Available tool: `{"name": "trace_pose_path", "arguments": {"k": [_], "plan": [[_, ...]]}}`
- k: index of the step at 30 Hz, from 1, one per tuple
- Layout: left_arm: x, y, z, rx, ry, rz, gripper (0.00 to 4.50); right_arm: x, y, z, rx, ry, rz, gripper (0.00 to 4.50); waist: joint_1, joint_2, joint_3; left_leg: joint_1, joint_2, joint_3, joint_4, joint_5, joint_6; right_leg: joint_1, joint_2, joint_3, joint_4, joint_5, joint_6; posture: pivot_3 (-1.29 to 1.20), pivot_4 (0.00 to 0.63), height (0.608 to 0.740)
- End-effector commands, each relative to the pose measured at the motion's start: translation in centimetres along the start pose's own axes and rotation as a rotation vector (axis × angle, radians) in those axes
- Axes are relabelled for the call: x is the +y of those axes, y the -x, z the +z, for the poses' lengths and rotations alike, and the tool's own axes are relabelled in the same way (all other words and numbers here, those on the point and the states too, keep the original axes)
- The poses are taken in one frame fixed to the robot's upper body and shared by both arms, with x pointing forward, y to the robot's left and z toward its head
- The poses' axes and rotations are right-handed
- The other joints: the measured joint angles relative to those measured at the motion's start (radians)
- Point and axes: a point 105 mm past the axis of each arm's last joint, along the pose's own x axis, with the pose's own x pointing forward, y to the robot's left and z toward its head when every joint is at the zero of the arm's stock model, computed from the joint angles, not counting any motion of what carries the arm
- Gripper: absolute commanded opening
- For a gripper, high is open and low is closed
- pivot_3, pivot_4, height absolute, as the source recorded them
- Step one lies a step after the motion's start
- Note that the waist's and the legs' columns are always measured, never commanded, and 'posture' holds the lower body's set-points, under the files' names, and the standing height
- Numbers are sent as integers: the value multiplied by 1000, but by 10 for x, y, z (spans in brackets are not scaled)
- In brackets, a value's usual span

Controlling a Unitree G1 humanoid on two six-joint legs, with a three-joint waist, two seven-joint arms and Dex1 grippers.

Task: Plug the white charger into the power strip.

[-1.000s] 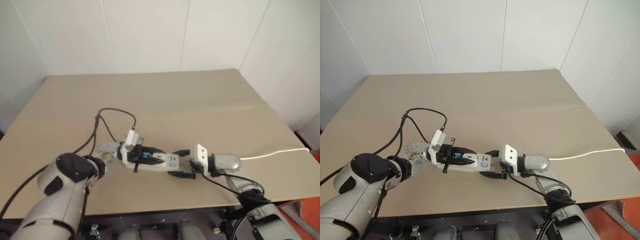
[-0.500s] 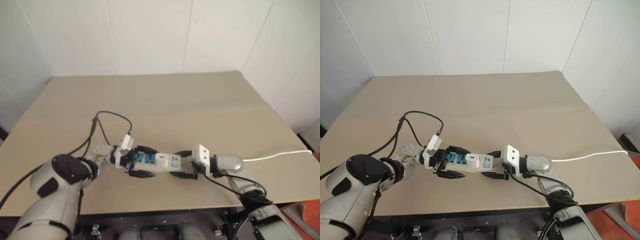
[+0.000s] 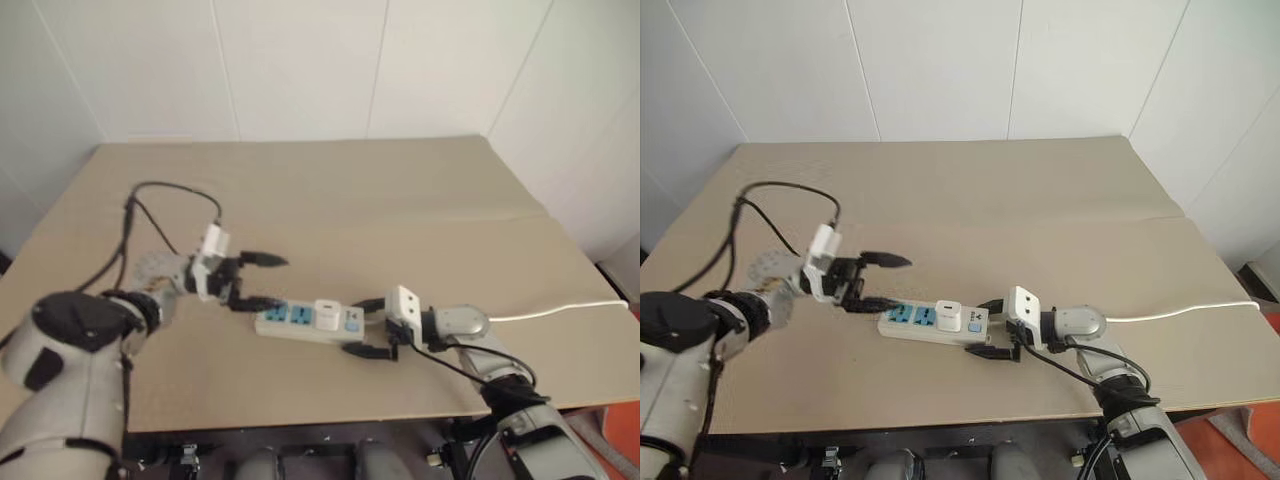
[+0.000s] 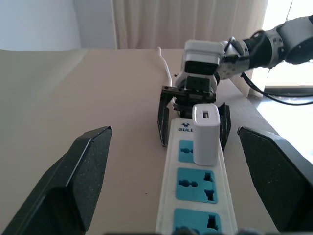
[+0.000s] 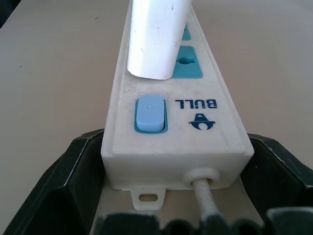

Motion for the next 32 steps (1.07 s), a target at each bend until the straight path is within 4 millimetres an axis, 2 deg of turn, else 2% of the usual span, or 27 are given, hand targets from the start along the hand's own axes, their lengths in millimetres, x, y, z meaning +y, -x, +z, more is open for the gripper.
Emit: {"name": "trace_pose_path", "arguments": {"k": [1, 2, 5, 7, 10, 15, 21, 32], "plan": [[6, 46, 25, 38, 46, 112, 4500, -8, 37, 2, 20, 0, -58, 4482, -2, 1, 6, -1, 0, 0, 0, 0, 0, -1, 0, 0, -1, 0, 0, 0, 150, 740], [0, 66, 20, 117, 35, 148, 4500, -9, 52, 8, 22, 14, -63, 4482, -4, 1, 9, -3, 0, 0, 0, 0, 0, -3, 0, 0, -1, 0, 0, 0, 150, 740], [-21, 111, 5, 289, 28, 213, 4500, -7, 88, 27, 32, 49, -55, 4482, -2, 5, 17, -10, -1, 2, -3, 0, 0, -13, -3, 0, 0, 0, 0, 0, 150, 740], [-29, 128, 2, 327, 40, 253, 4500, -5, 106, 40, 38, 58, -50, 4482, 0, 5, 21, -10, -1, 4, -8, 0, 0, -15, -4, 0, -1, 0, -1, 0, 150, 740], [-36, 143, 1, 325, 61, 311, 4500, -2, 126, 54, 65, 91, -60, 4482, 11, 3, 24, -10, 1, 3, -9, 0, 0, -16, -3, -4, -3, 0, -1, 0, 150, 740], [-45, 152, -7, 327, 89, 342, 4500, 4, 141, 62, 103, 80, -74, 4482, 22, 2, 24, -10, 2, 3, -9, 0, -1, -15, -4, -5, -3, 1, -1, 0, 150, 740], [-47, 149, -15, 315, 84, 333, 4500, 6, 150, 52, 166, 56, -138, 4482, 24, 2, 24, -10, 1, 4, -8, 0, -1, -15, -4, -5, -3, 1, -1, 0, 150, 740], [-47, 145, -19, 290, 107, 333, 4500, 12, 157, 49, 202, 46, -160, 4482, 20, 2, 24, -9, 2, 5, -8, 0, -1, -15, -4, -4, -2, 1, -1, 0, 150, 740]]}}
